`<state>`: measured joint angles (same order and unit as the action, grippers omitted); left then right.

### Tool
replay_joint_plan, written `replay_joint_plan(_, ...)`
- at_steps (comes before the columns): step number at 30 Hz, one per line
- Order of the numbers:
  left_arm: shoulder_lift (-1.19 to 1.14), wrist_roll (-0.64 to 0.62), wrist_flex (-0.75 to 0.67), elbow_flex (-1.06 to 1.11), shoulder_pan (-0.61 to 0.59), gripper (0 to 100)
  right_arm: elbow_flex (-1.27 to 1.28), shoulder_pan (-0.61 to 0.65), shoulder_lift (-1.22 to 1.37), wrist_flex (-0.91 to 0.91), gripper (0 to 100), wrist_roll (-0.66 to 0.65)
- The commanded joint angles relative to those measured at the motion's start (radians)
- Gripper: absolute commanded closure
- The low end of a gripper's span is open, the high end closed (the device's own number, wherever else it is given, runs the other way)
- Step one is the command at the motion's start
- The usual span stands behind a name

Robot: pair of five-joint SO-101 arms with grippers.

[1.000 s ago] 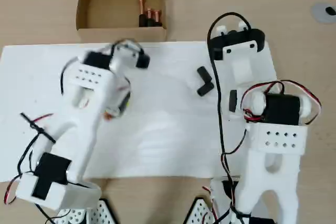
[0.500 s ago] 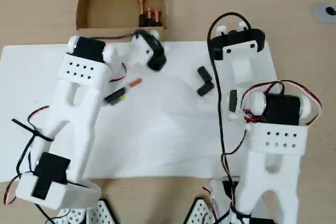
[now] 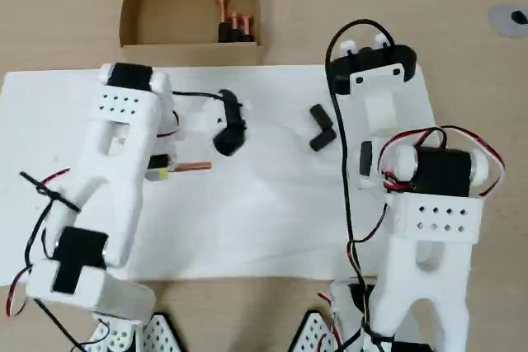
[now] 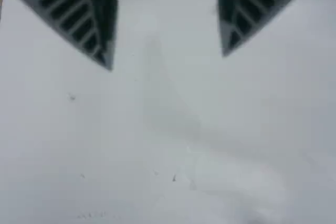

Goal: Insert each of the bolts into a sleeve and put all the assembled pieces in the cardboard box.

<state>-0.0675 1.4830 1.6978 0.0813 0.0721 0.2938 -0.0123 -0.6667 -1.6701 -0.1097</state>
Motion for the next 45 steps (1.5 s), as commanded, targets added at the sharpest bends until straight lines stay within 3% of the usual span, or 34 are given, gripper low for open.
replay_joint_plan(1, -0.076, 0.018, -0.097, 0.006, -0.051, 99, 0.001, -0.015, -0.021, 0.017, 85.3, -0.002)
replay_joint_plan(7, -0.219, 0.014, -0.16, 0.0, -0.041, 98, 0.001, -0.015, -0.019, 0.018, 85.3, -0.002)
replay_joint_plan(12, -0.254, -0.005, -0.16, -0.003, -0.035, 90, 0.002, -0.015, -0.016, 0.025, 85.3, -0.006)
replay_joint_plan(18, -0.243, -0.13, -0.138, -0.104, -0.037, 85, 0.002, -0.013, -0.016, 0.025, 85.3, -0.008)
replay_joint_plan(24, -0.185, -0.344, 0.029, -0.293, -0.002, 85, 0.019, -0.013, -0.016, 0.026, 85.3, -0.008)
replay_joint_plan(27, -0.142, -0.615, 0.044, -0.353, 0.023, 85, 0.044, -0.013, -0.016, 0.038, 85.3, -0.008)
replay_joint_plan(29, -0.127, -0.922, 0.044, -0.359, 0.034, 85, 0.053, -0.013, -0.018, 0.04, 85.3, -0.008)
replay_joint_plan(34, -0.14, -1.83, 0.017, -0.339, -0.041, 85, 0.056, -0.012, -0.018, 0.074, 85.3, -0.008)
replay_joint_plan(37, -0.174, -2.216, 0.008, -0.302, -0.041, 85, 0.056, -0.012, -0.018, 0.098, 85.3, -0.008)
replay_joint_plan(40, -0.209, -2.341, 0.008, -0.259, -0.017, 85, 0.056, 0.001, -0.016, 0.103, 85.3, -0.008)
replay_joint_plan(45, -0.251, -2.378, 0.009, -0.176, 0.061, 85, 0.058, 0.024, -0.016, 0.101, 85.3, -0.008)
